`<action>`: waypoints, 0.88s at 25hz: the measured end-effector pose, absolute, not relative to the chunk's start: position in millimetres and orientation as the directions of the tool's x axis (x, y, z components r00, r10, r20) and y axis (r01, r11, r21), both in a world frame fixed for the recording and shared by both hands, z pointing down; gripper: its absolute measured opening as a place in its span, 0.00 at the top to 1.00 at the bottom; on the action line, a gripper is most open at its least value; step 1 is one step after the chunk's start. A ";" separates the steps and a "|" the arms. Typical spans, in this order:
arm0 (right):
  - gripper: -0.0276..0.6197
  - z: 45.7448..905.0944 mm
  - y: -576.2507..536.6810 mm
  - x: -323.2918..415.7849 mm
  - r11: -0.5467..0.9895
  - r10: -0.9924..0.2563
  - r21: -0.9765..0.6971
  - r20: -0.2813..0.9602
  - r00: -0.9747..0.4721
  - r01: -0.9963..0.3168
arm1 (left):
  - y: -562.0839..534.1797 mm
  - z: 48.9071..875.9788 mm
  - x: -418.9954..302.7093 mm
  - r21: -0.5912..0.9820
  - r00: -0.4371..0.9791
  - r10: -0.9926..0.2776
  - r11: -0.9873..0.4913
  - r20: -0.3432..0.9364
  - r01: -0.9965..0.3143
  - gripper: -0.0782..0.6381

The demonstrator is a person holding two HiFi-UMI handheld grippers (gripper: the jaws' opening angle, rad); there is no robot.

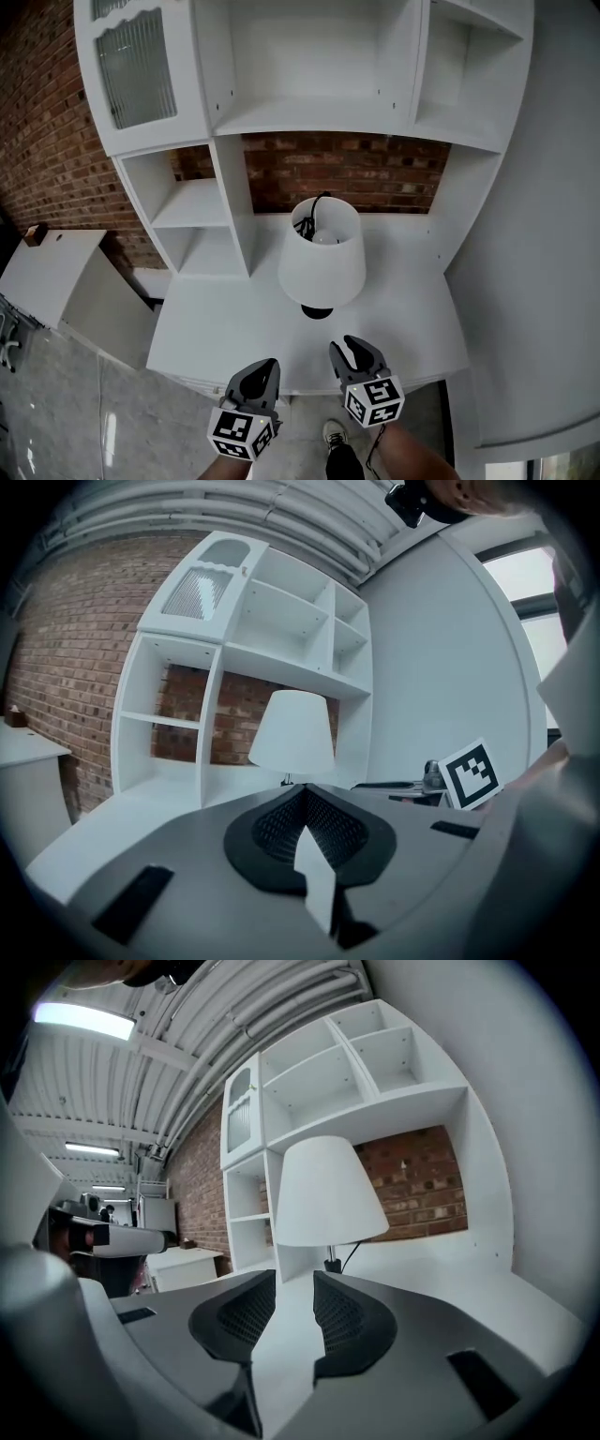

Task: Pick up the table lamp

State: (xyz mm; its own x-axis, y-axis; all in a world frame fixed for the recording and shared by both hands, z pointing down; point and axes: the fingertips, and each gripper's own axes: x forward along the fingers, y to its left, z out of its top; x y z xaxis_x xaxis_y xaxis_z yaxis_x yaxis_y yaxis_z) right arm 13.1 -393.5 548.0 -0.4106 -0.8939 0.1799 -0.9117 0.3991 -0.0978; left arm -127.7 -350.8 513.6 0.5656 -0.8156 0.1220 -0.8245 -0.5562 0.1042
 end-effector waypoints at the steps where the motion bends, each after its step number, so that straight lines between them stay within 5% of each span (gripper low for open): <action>1: 0.75 554.2 -403.4 13.2 0.402 -0.892 -0.095 0.185 -0.413 -0.911 | -358.1 518.8 -125.9 0.103 0.565 -0.816 -0.556 0.124 -0.825 0.90; 22: 0.69 636.1 -547.3 15.3 0.445 -0.879 -0.045 0.172 -0.445 -0.895 | -440.2 599.8 -103.7 0.110 0.543 -0.830 -0.532 0.129 -0.839 0.89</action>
